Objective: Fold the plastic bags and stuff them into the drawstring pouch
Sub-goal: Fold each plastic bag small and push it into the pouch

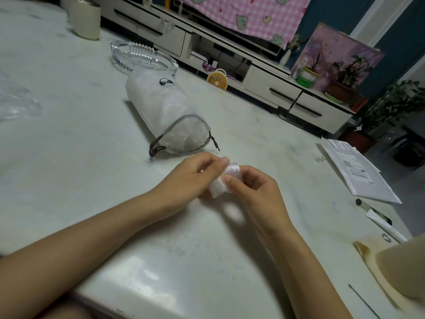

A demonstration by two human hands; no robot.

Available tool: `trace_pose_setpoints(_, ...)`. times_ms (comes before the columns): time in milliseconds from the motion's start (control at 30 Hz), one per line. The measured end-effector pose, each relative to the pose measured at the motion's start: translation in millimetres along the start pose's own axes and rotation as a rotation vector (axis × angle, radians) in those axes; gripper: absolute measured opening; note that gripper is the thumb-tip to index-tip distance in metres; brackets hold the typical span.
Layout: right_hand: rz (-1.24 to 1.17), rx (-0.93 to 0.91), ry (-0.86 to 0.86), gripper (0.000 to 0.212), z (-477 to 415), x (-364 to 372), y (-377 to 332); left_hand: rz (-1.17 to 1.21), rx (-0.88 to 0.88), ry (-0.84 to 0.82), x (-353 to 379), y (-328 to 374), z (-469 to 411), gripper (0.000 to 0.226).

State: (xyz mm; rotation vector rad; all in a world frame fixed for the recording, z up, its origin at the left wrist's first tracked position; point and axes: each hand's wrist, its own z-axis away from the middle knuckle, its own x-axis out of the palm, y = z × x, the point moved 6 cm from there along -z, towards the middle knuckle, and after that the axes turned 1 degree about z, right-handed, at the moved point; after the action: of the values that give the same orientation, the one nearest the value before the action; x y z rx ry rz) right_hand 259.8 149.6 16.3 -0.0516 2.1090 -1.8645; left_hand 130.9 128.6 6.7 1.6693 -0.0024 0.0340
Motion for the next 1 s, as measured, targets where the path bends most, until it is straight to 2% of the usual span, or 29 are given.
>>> trace_pose_setpoints(133, -0.095, 0.037, -0.007, 0.008, -1, 2, 3, -0.076, 0.019, -0.003, 1, 2, 0, 0.014)
trace_pose_setpoints(233, -0.244, 0.126, -0.053, 0.009, 1, 6, 6, -0.044, -0.003, 0.053, -4, 2, -1, 0.026)
trace_pose_setpoints(333, -0.103, 0.073, 0.022, 0.013, -1, 1, 5, -0.074, 0.005, 0.044, -5, 4, 1, 0.025)
trace_pose_setpoints(433, -0.063, 0.068, 0.121, 0.017, -3, -5, 6, -0.279, 0.057, 0.099, -9, 5, 6, 0.012)
trace_pose_setpoints(500, -0.078, 0.081, 0.149, 0.024, -5, -10, 7, -0.492, 0.229, 0.271, -25, 18, 10, 0.012)
trace_pose_setpoints(567, -0.080, 0.093, 0.141, 0.031, -6, -13, 7, -0.697, 0.406, 0.513, -49, 33, 14, 0.020)
trace_pose_setpoints(633, -0.074, 0.083, 0.127, 0.032, -8, -13, 7, -0.786, 0.391, 0.686, -73, 34, 11, 0.031)
trace_pose_setpoints(667, -0.075, 0.071, 0.121, 0.030, -8, -12, 6, -0.823, 0.350, 0.710, -78, 30, 8, 0.035)
trace_pose_setpoints(800, -0.039, -0.004, 0.092, 0.022, -7, -5, 4, -0.958, 0.309, 0.699, -80, 22, 0, 0.024)
trace_pose_setpoints(900, -0.011, -0.028, 0.068, 0.021, -4, 2, 1, -0.935, 0.315, 0.718, -89, 21, -6, 0.015)
trace_pose_setpoints(1000, 0.008, -0.133, 0.100, 0.024, 6, 12, -8, -0.874, 0.391, 0.573, -81, 18, -6, 0.015)
